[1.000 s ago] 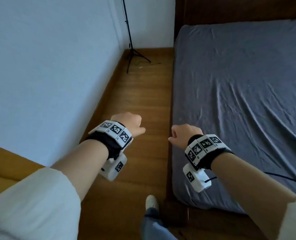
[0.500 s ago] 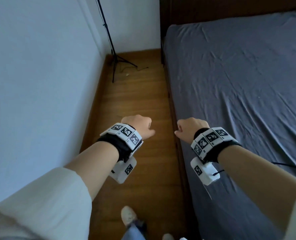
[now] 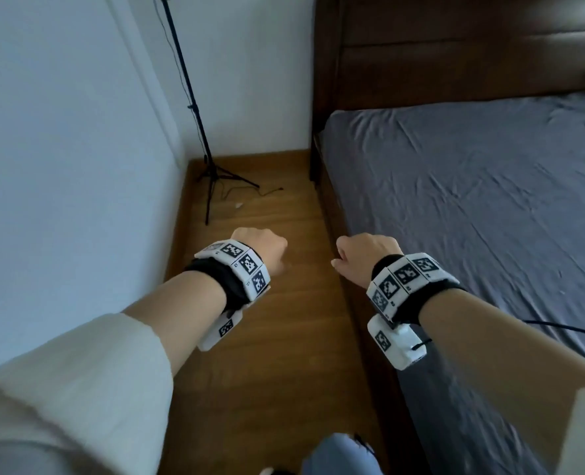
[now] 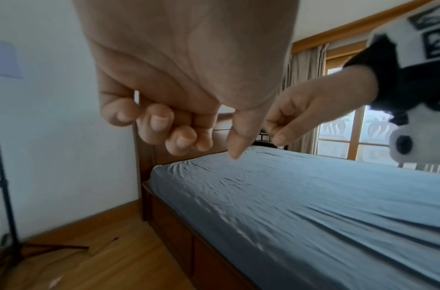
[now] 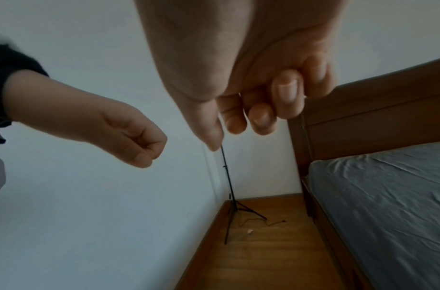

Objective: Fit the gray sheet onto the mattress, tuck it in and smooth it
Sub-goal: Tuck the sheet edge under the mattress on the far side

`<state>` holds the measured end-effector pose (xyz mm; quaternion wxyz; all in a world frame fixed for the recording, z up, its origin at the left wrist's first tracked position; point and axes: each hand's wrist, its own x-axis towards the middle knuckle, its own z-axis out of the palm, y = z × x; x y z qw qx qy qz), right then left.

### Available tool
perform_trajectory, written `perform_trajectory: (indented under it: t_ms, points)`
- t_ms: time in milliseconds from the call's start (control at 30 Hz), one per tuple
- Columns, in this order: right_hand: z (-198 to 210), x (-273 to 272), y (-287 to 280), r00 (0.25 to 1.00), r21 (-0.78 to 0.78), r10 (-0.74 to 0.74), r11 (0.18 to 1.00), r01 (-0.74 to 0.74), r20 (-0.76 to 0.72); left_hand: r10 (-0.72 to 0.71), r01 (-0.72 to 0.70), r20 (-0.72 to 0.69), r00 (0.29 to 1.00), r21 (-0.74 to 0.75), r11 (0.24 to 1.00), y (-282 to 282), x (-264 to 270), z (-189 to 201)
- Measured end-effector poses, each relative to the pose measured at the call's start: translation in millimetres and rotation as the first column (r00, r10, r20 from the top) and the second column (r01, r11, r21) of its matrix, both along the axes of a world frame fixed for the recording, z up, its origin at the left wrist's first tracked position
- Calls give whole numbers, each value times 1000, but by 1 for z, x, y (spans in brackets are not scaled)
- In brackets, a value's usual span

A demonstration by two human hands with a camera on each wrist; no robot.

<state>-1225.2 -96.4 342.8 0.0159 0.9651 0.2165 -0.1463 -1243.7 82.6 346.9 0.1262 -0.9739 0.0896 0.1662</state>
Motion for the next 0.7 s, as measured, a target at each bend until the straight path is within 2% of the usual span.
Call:
perform_trajectory:
  t_ms: [167, 267, 333, 567, 700]
  points:
    - [-27, 113, -18, 984, 7, -174, 985, 174, -32, -99, 96, -49, 994, -71, 993, -17, 138, -18]
    - [-40, 198, -24, 970, -15, -239, 971, 239, -43, -95, 86, -66, 993, -127, 988, -24, 220, -24]
    - [-33, 251, -21, 964, -4, -261, 965, 261, -41, -79, 69, -77, 994, -126, 990, -23, 272, -20]
    - [12, 432, 22, 982, 54, -187, 981, 185, 35, -72, 74, 19, 997, -132, 989, 12, 440, 16]
    - [-2, 517, 55, 986, 41, -167, 985, 167, 6, -40, 39, -10, 999, -114, 993, 42, 528, 5]
